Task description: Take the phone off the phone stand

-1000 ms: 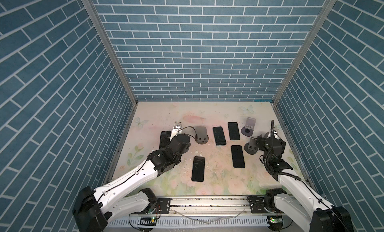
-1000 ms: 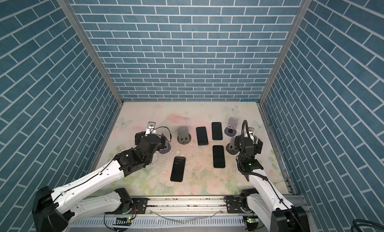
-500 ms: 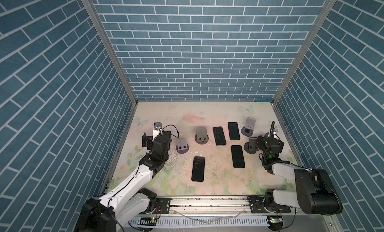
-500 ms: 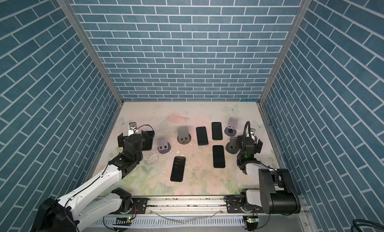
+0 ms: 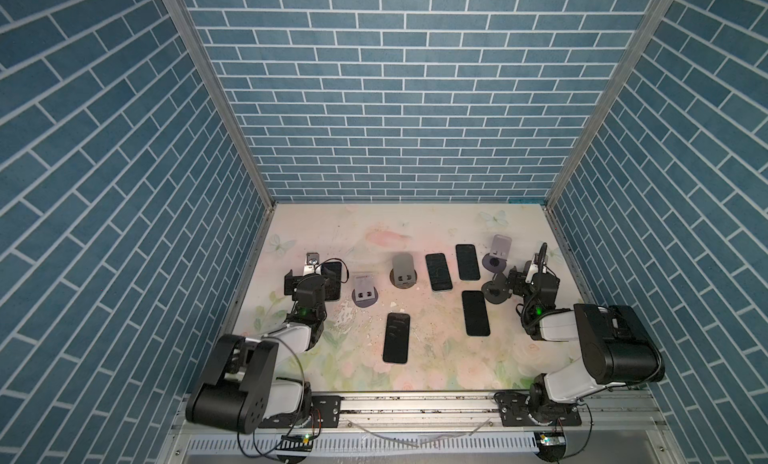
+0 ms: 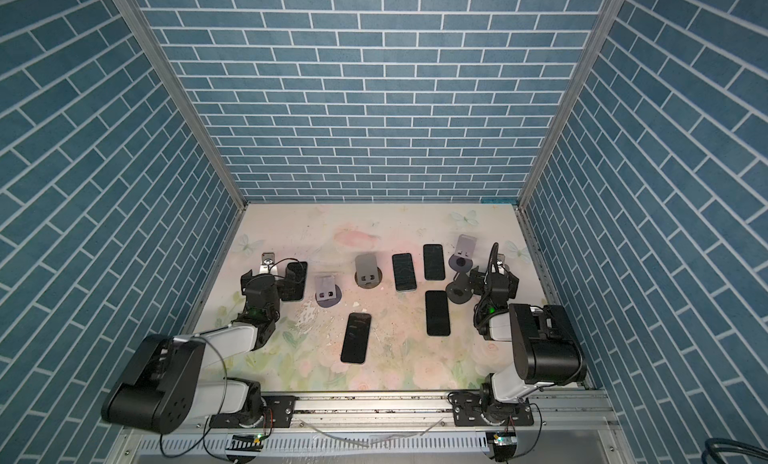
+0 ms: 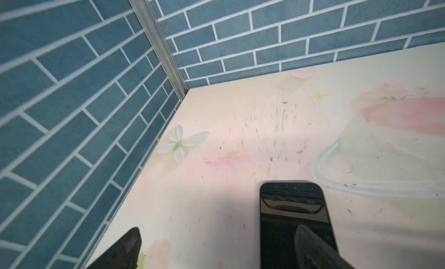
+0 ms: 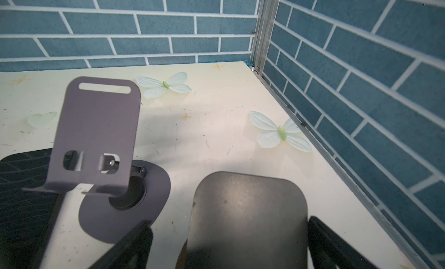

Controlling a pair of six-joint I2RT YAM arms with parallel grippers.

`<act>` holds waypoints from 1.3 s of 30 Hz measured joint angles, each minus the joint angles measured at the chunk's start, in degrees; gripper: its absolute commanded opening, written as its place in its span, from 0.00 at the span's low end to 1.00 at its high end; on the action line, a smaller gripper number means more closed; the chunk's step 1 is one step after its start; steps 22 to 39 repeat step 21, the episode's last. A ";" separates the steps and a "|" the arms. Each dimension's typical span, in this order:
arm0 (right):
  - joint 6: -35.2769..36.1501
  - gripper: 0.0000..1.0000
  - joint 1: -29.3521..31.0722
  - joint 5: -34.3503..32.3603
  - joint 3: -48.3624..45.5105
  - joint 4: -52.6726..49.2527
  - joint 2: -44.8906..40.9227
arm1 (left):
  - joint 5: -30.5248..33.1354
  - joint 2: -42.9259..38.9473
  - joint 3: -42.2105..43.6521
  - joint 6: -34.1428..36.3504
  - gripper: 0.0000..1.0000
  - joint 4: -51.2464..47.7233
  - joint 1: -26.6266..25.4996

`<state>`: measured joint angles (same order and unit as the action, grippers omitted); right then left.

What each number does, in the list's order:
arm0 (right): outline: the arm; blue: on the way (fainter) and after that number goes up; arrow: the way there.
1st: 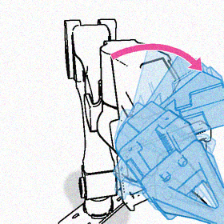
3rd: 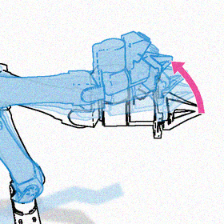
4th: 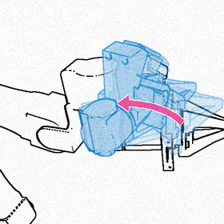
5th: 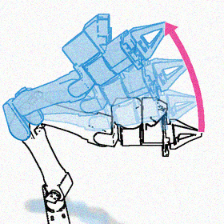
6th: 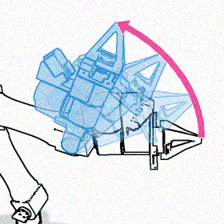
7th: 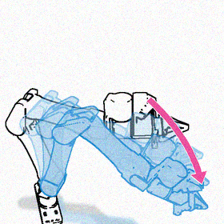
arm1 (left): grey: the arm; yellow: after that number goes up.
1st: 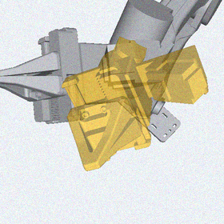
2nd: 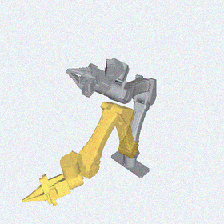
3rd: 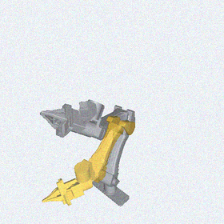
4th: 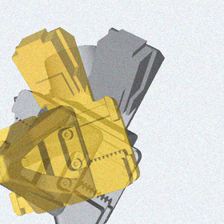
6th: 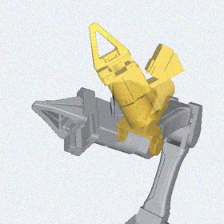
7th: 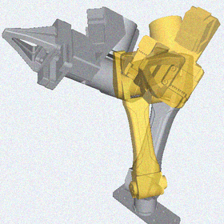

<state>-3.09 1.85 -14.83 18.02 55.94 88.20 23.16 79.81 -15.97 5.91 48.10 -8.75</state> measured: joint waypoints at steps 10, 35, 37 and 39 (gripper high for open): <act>0.00 0.99 -0.04 0.11 0.09 -0.98 0.00 | -9.51 8.22 -2.40 -2.82 1.00 7.30 5.88; -0.02 0.99 -0.74 1.22 0.55 -1.73 0.00 | -9.81 8.15 -4.79 -3.15 1.00 5.29 5.84; -0.02 0.99 -0.74 1.22 0.55 -1.73 0.00 | -9.81 8.15 -4.79 -3.15 1.00 5.29 5.84; -0.02 0.99 -0.74 1.22 0.55 -1.73 0.00 | -9.81 8.15 -4.79 -3.15 1.00 5.29 5.84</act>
